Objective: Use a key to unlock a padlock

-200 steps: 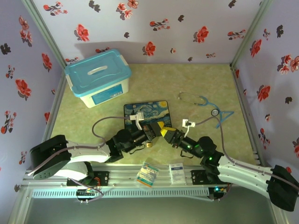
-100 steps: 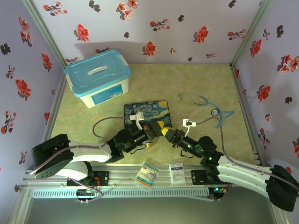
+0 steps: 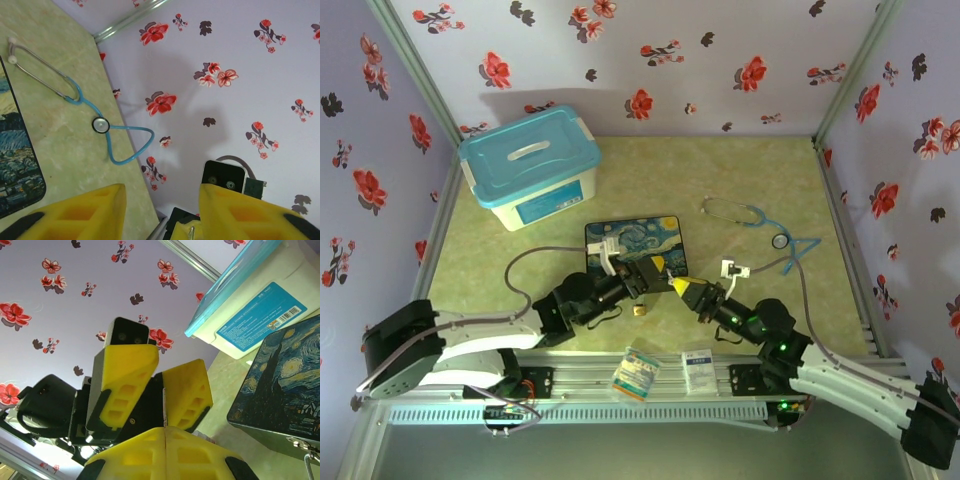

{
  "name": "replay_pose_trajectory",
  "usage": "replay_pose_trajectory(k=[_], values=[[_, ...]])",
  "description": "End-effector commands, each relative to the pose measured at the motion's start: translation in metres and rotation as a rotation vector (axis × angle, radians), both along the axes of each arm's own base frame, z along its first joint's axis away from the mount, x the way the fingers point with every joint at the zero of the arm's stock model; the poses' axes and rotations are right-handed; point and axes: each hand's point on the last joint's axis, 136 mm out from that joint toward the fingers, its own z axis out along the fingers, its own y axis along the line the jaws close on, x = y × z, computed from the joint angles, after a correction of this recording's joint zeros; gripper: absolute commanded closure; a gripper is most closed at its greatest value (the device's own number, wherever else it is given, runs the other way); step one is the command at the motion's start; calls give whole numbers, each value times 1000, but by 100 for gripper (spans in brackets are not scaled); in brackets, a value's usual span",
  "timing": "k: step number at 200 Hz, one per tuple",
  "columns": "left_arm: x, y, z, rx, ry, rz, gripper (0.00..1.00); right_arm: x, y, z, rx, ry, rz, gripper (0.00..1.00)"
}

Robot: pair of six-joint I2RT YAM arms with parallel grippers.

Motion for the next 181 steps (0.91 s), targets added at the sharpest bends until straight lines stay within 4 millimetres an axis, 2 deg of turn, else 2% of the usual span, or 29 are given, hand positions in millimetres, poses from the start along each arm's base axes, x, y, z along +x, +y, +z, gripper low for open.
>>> replay_pose_trajectory(k=[1,26,57,80,132,173,181], values=[[-1,-6,-4,85,-20,-21,54,3,-2,-12,-41,8,-20,100],[-4,-18,-15,96,3,-70,55,2,0,-9,-37,4,-8,100],[-9,-27,-13,54,-3,-116,68,2,3,-10,-43,13,4,100],[-10,-26,-12,47,-10,-116,73,3,2,-13,-46,21,-3,100],[-11,-24,-19,56,-1,-117,100,6,0,-15,-45,32,-16,100],[-11,-22,-22,69,9,-117,100,10,-3,-17,-41,47,-35,100],[-11,-22,-22,65,9,-111,100,11,-4,-19,-39,57,-46,85]])
